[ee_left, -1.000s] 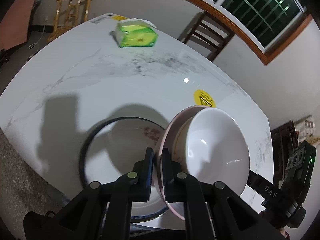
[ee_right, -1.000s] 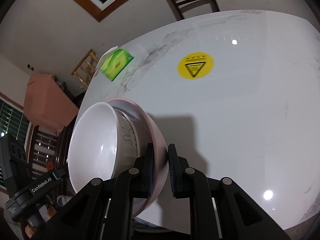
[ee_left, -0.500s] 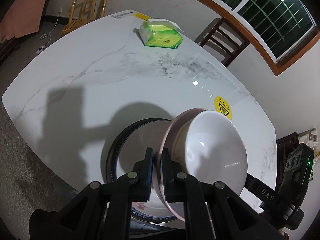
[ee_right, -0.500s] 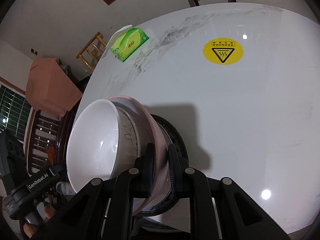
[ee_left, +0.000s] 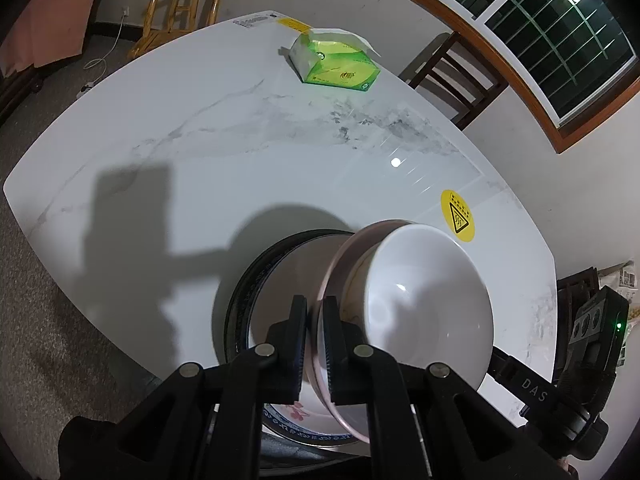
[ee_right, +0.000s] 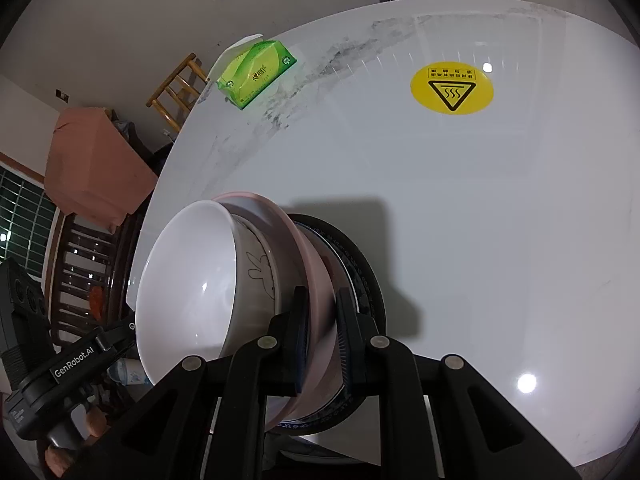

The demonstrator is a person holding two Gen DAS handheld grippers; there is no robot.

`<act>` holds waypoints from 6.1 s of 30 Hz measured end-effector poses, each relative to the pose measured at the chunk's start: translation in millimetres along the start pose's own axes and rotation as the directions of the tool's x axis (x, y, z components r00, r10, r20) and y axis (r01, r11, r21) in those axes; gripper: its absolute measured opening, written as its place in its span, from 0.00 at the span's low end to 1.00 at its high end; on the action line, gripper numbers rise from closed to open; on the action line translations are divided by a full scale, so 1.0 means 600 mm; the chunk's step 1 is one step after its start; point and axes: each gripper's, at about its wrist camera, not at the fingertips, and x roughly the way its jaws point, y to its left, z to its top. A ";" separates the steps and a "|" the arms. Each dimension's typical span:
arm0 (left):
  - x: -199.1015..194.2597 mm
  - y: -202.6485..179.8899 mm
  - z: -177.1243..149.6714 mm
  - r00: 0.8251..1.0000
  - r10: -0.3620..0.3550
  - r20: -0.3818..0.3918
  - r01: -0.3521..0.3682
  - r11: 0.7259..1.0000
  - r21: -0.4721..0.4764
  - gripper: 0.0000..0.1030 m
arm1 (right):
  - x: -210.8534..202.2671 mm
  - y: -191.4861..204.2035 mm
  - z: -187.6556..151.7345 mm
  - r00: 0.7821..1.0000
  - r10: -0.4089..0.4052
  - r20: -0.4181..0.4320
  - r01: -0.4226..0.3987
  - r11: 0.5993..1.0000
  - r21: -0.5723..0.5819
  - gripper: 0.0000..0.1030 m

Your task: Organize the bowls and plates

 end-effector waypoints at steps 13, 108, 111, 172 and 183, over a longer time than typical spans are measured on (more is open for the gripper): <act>0.000 -0.002 -0.003 1.000 0.015 0.020 -0.015 1.000 0.012 0.07 | 0.000 0.001 -0.003 1.000 0.002 0.008 -0.002 1.000 -0.008 0.15; -0.030 -0.013 -0.137 0.950 0.248 0.190 -0.286 0.935 0.211 0.52 | -0.034 0.052 -0.177 0.981 -0.069 0.179 0.114 0.960 -0.256 0.99; -0.029 -0.013 -0.137 0.950 0.250 0.188 -0.288 0.934 0.211 0.52 | -0.034 0.051 -0.178 0.982 -0.069 0.177 0.114 0.960 -0.254 0.99; -0.026 -0.003 -0.136 0.950 0.260 0.172 -0.293 0.933 0.209 0.52 | -0.022 0.045 -0.188 0.987 -0.080 0.137 0.111 0.965 -0.236 0.99; -0.026 0.000 -0.135 0.953 0.248 0.172 -0.282 0.936 0.210 0.52 | -0.021 0.044 -0.189 0.988 -0.080 0.133 0.110 0.966 -0.234 0.99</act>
